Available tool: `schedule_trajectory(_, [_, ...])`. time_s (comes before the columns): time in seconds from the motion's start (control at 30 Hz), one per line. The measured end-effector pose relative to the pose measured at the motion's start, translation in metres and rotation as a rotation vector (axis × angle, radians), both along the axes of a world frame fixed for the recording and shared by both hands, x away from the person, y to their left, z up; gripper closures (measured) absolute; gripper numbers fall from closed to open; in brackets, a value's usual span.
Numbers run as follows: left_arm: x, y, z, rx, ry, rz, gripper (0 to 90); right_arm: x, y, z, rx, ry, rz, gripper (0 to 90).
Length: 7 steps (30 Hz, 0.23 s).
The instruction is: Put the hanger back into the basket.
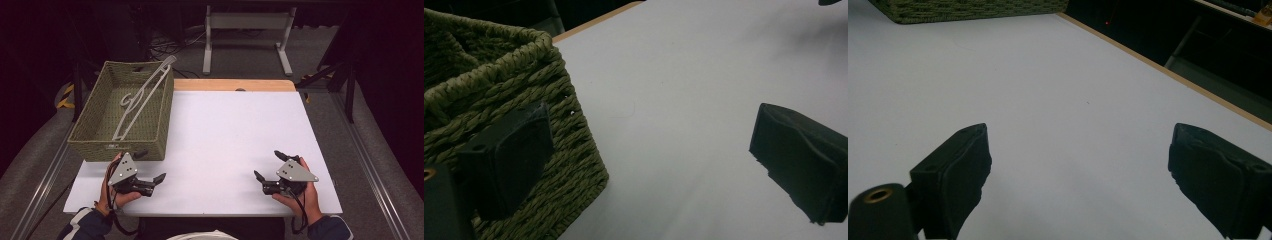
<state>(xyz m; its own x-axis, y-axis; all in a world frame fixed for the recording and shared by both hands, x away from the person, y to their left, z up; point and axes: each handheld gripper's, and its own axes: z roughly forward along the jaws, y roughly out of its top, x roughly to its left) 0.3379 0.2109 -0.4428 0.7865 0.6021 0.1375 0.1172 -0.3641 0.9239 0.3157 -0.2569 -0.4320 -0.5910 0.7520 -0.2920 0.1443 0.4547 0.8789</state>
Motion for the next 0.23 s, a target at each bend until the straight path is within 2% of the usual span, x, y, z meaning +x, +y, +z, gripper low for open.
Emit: schedule_trajectory(0.23, [-0.0006, 0.0004, -0.0003, 0.005, 0.009, 0.014, 4.7, 0.0022, -0.0007, 0.0006, 0.011, 0.002, 0.005, 10.5])
